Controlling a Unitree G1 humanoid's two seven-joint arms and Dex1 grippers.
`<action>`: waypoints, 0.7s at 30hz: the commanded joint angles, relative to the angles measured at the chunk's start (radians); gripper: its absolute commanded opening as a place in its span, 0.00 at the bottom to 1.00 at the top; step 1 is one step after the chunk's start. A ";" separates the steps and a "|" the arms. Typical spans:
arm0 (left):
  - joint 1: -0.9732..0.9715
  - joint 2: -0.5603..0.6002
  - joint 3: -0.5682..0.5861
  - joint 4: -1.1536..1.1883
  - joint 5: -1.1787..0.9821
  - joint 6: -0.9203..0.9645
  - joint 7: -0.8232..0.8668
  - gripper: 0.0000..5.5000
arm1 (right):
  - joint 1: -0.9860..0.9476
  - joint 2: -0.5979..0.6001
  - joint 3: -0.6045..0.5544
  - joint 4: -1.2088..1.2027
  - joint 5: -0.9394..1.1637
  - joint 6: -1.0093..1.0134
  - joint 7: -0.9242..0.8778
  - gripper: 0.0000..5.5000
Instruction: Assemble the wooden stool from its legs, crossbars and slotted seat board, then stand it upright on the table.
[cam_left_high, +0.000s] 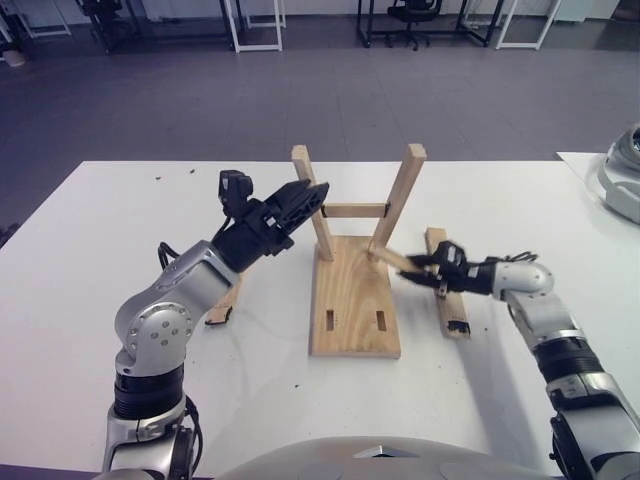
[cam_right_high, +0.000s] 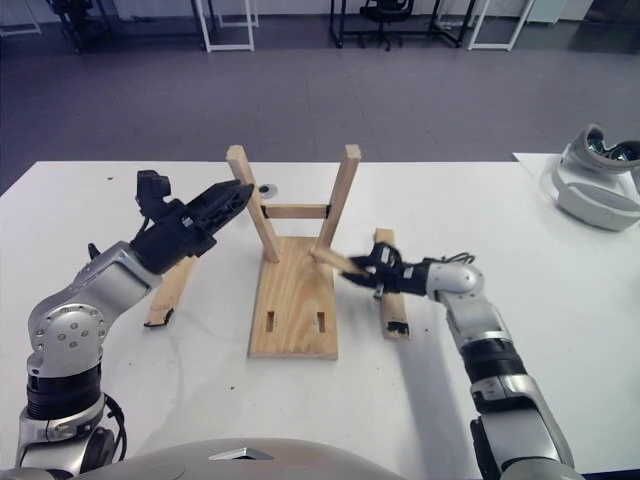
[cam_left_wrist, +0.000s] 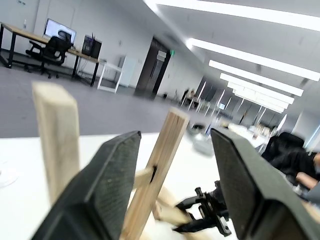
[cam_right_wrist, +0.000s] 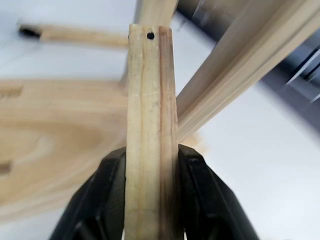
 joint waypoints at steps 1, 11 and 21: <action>-0.067 -0.109 0.047 -0.041 -0.156 -0.070 0.171 0.54 | 0.013 0.084 -0.063 -0.419 0.008 0.073 -0.247 0.24; -0.151 -0.168 -0.057 -0.044 -0.103 -0.111 0.271 0.62 | -0.152 0.289 0.146 -0.576 -0.357 0.188 -0.614 0.24; -0.165 -0.150 -0.064 -0.025 -0.055 -0.137 0.238 0.53 | -0.108 0.292 0.169 -0.646 -0.245 0.194 -0.552 0.24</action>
